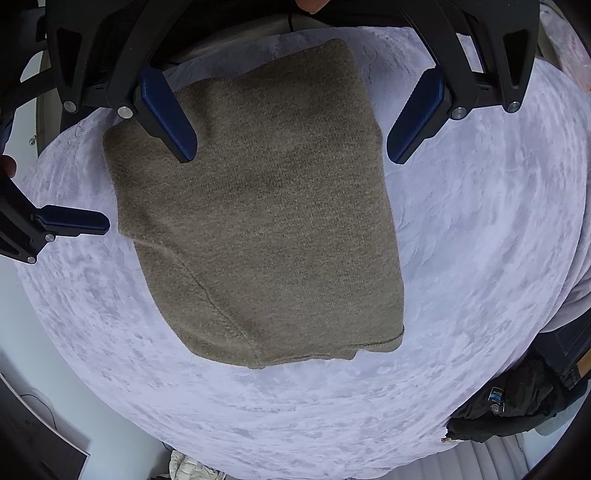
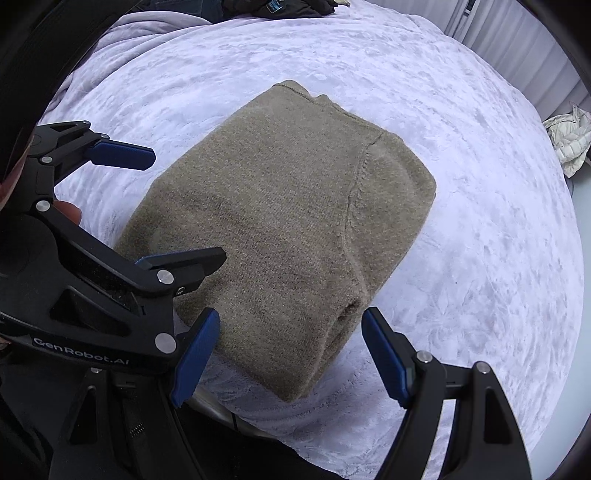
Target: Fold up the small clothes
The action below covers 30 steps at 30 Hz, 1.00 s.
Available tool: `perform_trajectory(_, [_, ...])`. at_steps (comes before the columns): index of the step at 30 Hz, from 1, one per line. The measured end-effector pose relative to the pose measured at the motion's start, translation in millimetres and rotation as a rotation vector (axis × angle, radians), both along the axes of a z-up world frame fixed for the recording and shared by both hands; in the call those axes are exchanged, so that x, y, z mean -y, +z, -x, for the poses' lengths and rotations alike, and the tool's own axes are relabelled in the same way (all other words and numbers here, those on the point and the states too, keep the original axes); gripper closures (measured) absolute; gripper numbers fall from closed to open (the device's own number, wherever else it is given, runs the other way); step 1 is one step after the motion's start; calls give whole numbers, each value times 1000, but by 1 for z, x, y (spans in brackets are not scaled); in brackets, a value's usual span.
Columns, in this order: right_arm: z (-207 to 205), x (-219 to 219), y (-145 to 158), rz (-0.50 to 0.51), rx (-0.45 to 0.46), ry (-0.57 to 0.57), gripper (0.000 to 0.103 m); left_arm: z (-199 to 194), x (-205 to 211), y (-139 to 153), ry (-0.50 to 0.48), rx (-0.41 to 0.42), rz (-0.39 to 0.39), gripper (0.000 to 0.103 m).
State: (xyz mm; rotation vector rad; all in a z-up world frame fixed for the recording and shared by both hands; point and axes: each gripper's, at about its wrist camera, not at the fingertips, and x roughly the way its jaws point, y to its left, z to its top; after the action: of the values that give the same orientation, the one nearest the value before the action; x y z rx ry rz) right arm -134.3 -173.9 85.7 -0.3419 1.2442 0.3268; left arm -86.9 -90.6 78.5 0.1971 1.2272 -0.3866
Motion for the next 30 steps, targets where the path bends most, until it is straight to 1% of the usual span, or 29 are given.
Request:
perform_trajectory(9, [-2, 2, 0, -1, -1, 3, 21, -2, -1, -3, 3, -18, 10, 0])
perform_trajectory(18, [-1, 3, 0, 1, 1, 4, 21, -2, -1, -4, 5, -16, -1, 0])
perform_trajectory(23, [-1, 3, -1, 32, 1, 19, 21, -1, -1, -6, 11, -29, 6, 0])
perform_trajectory(30, [-1, 10, 0, 30, 9, 17, 21, -1, 0, -5, 17, -34, -4, 0])
